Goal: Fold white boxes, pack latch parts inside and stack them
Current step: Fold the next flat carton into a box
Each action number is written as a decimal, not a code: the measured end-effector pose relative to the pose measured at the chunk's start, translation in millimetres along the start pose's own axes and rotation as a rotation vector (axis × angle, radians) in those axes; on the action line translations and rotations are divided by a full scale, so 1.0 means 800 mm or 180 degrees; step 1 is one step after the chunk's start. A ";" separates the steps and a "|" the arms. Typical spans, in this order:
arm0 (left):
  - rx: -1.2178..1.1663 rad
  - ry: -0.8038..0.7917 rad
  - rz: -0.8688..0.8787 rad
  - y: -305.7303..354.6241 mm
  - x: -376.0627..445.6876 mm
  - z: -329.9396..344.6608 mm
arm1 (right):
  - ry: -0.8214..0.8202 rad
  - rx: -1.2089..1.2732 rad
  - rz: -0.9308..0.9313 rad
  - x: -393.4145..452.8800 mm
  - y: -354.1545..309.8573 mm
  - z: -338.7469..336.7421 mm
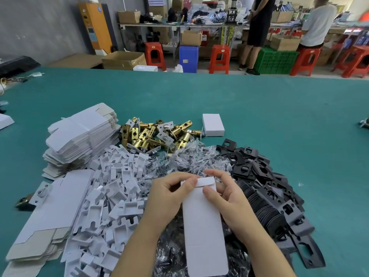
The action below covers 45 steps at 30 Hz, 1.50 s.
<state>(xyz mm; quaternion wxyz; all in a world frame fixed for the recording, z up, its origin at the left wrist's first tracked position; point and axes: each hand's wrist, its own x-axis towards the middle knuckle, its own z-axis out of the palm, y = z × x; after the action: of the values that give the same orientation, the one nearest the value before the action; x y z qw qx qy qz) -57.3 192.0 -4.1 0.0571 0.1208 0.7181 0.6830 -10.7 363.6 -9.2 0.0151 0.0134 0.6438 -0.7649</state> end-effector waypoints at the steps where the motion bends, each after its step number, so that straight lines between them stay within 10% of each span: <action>1: -0.0045 0.0032 -0.0049 0.000 0.000 -0.001 | -0.0073 -0.0016 0.0041 0.000 0.000 0.000; 45: -0.0250 -0.0982 -0.0638 0.015 -0.001 -0.029 | -0.0916 -0.0346 0.0349 -0.001 0.005 -0.018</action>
<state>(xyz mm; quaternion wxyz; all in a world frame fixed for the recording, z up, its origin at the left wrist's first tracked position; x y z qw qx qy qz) -60.8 169.5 8.9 0.2390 0.1496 0.6821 0.6747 -10.1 377.5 -15.5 0.1496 -0.0620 0.6737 -0.7210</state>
